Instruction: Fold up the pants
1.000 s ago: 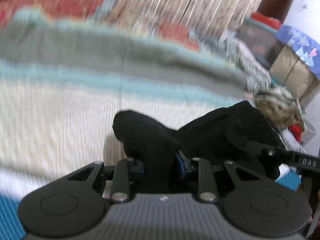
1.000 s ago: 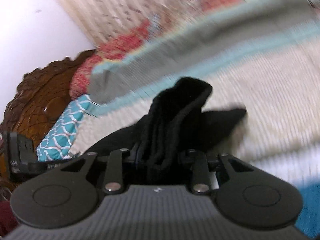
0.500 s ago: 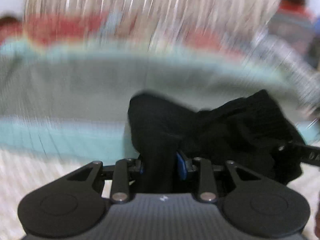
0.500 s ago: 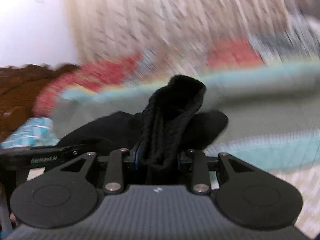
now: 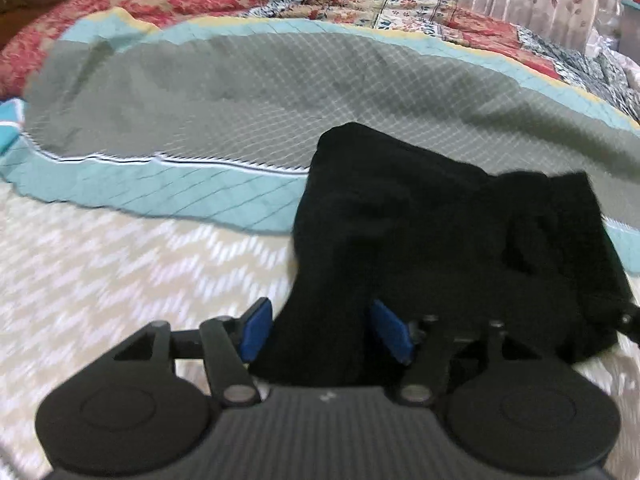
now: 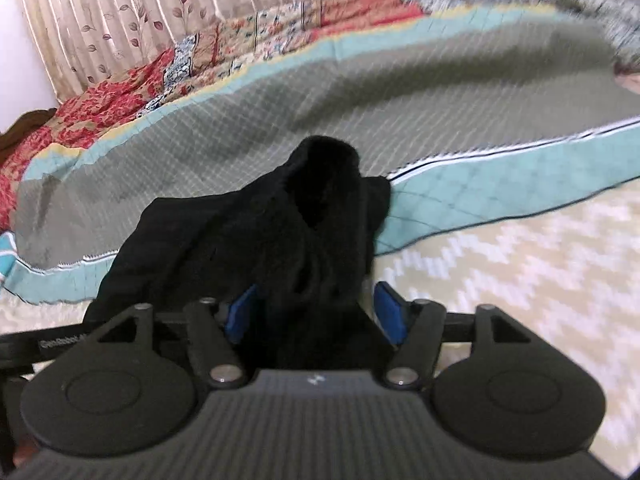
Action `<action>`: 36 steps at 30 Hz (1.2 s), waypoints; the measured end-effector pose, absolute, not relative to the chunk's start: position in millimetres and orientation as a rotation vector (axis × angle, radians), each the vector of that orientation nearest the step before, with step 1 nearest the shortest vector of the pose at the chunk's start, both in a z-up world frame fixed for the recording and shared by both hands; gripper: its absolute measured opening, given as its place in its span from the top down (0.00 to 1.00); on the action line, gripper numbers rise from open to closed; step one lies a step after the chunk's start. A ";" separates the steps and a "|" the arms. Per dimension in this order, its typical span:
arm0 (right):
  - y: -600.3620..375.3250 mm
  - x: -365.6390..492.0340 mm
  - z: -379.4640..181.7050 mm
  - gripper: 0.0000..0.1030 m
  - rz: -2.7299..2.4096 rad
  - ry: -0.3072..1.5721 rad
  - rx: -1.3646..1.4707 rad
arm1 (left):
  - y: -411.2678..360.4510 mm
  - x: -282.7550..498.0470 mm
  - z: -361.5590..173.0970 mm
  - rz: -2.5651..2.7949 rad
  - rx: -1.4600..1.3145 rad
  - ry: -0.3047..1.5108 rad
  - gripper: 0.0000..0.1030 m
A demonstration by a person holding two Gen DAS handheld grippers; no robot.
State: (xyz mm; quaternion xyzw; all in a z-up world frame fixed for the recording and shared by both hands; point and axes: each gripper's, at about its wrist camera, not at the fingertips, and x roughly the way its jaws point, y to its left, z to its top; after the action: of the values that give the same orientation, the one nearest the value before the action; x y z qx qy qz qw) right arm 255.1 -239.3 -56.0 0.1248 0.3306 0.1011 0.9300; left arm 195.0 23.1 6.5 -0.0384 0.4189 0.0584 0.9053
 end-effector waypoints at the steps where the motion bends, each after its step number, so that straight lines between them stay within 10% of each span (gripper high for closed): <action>1: -242.7 243.6 -56.5 0.31 0.202 0.671 0.253 | 20.9 179.2 10.5 0.118 -0.075 0.868 0.40; 10: -247.4 118.3 -38.1 0.07 0.221 0.634 0.215 | -0.1 58.0 42.8 0.071 -0.011 0.832 0.05; 36: -228.4 -1.4 -19.5 0.00 0.191 0.612 0.185 | -20.8 -75.5 70.9 0.038 0.001 0.789 0.00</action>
State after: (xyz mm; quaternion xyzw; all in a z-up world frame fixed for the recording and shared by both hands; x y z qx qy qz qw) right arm -1.4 -228.4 -19.5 0.0908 0.3005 0.0935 0.9448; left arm -75.5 -20.8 70.9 0.0003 0.3843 0.0184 0.9230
